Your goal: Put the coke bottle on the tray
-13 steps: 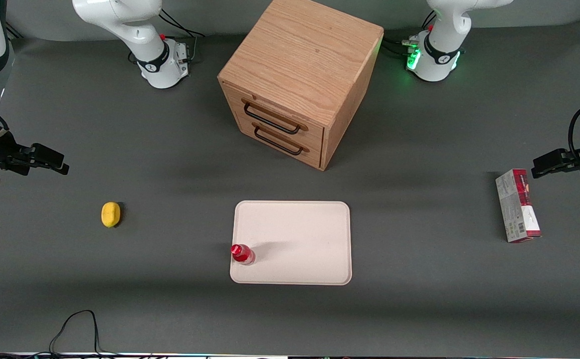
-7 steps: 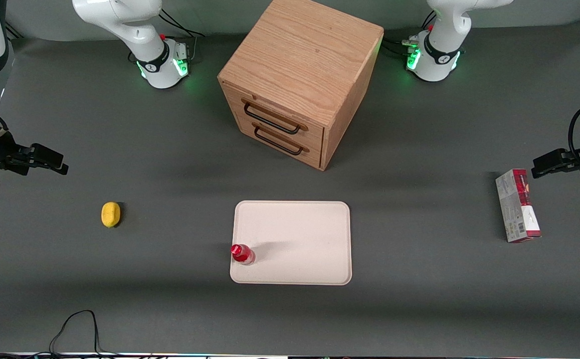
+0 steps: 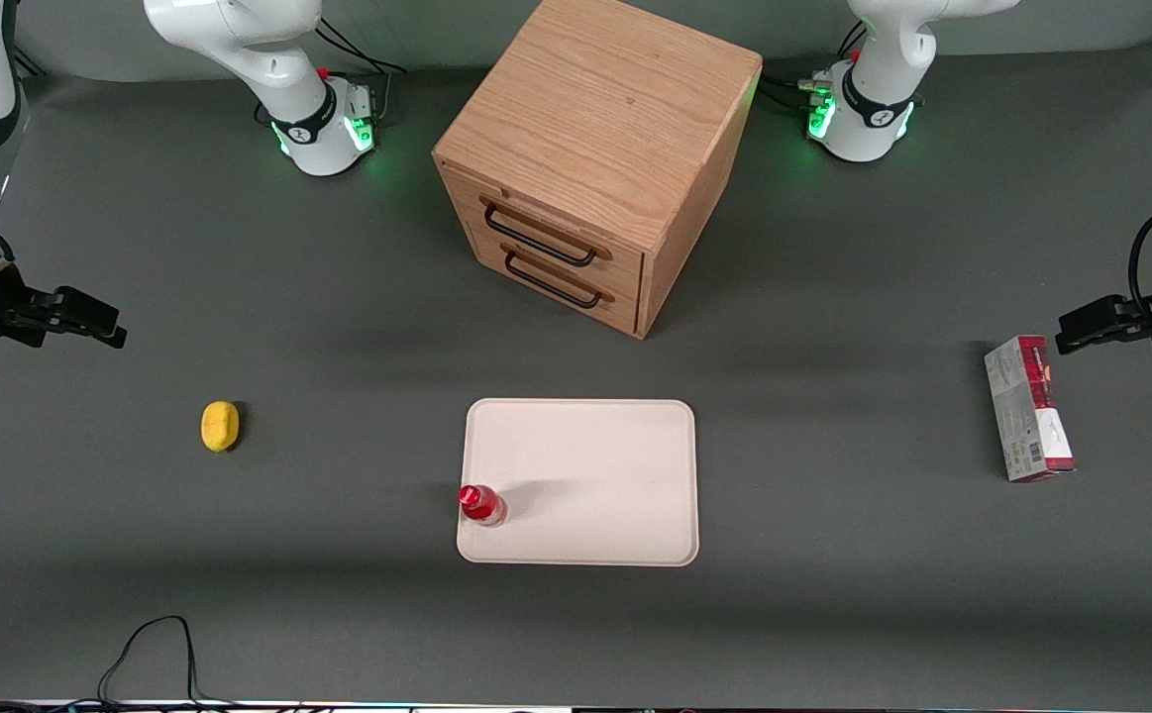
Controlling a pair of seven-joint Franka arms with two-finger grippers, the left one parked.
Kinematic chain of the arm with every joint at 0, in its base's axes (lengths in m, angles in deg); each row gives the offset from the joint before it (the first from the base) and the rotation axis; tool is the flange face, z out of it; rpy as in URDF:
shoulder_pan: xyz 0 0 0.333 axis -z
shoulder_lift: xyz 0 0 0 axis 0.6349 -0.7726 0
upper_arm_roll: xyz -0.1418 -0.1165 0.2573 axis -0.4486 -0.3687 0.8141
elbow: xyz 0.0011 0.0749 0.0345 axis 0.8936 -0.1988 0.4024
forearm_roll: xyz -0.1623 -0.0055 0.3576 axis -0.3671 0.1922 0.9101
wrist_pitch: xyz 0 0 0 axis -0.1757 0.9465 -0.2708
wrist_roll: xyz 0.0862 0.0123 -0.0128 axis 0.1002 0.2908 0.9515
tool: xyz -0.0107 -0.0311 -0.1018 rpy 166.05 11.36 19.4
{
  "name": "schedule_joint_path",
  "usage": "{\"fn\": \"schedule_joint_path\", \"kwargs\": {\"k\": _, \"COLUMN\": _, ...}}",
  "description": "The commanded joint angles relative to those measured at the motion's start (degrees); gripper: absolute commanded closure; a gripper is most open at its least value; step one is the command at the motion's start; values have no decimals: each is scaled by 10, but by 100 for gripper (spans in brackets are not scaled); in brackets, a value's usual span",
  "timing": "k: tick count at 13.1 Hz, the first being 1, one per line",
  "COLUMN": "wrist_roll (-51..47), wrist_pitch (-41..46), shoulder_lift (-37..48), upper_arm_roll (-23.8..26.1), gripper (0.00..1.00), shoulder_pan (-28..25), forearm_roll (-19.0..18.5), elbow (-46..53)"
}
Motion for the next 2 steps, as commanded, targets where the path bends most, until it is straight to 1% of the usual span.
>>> {"fn": "schedule_joint_path", "kwargs": {"k": 1, "wrist_roll": 27, "wrist_pitch": 9, "shoulder_lift": 11, "upper_arm_roll": 3, "gripper": 0, "shoulder_pan": 3, "forearm_roll": -9, "elbow": -6}}
{"fn": "schedule_joint_path", "kwargs": {"k": 2, "wrist_roll": 27, "wrist_pitch": 9, "shoulder_lift": 11, "upper_arm_roll": 3, "gripper": 0, "shoulder_pan": 3, "forearm_roll": -8, "elbow": -6}}
